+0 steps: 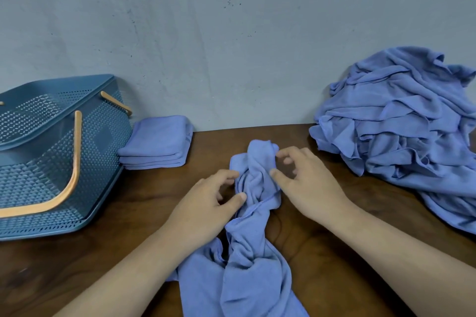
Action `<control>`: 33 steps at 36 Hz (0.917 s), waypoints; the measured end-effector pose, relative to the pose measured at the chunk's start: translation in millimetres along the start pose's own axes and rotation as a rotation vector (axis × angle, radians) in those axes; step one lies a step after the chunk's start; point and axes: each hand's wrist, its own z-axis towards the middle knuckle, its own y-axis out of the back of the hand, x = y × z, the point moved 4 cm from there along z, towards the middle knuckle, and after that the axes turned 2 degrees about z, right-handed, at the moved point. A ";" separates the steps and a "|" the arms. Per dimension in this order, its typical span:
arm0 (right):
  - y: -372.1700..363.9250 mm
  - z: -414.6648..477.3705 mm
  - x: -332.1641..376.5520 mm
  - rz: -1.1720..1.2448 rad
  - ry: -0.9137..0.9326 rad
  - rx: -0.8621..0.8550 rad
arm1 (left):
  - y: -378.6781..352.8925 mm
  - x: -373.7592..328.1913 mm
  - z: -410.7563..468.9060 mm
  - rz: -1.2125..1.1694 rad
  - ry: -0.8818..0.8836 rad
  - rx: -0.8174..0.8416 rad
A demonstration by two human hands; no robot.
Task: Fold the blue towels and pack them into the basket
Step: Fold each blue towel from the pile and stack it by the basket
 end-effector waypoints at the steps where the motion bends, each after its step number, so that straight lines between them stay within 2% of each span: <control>1: -3.2 -1.5 -1.9 -0.052 -0.032 0.045 | -1.9 -0.1 -0.4 0.035 -0.010 0.019; 5: -12.9 -5.9 0.4 -0.223 0.015 0.144 | -5.8 -0.7 1.5 0.129 -0.059 0.048; 9: -14.5 -3.7 0.4 -0.228 0.029 0.186 | -3.1 2.4 3.9 0.135 -0.093 0.028; 13: -11.0 -0.5 -2.9 -0.256 0.034 0.190 | 7.5 6.9 7.1 0.225 -0.049 0.001; 19: 15.2 17.2 -29.2 -0.278 -0.100 0.086 | 42.5 30.6 16.4 0.387 0.150 -0.072; 23: 31.6 21.2 -39.5 -0.484 -0.178 0.039 | 60.2 43.1 20.1 0.558 0.217 -0.115; 27: 35.8 16.9 -35.8 -0.746 -0.054 -0.133 | 61.7 29.5 18.7 0.644 0.281 -0.126; 30: 26.9 16.9 -30.7 -0.583 0.033 -0.114 | 50.1 23.1 16.7 0.527 0.039 -0.229; 33: 18.2 16.4 -21.0 -0.252 0.065 0.010 | 33.6 20.4 13.1 0.318 -0.084 -0.089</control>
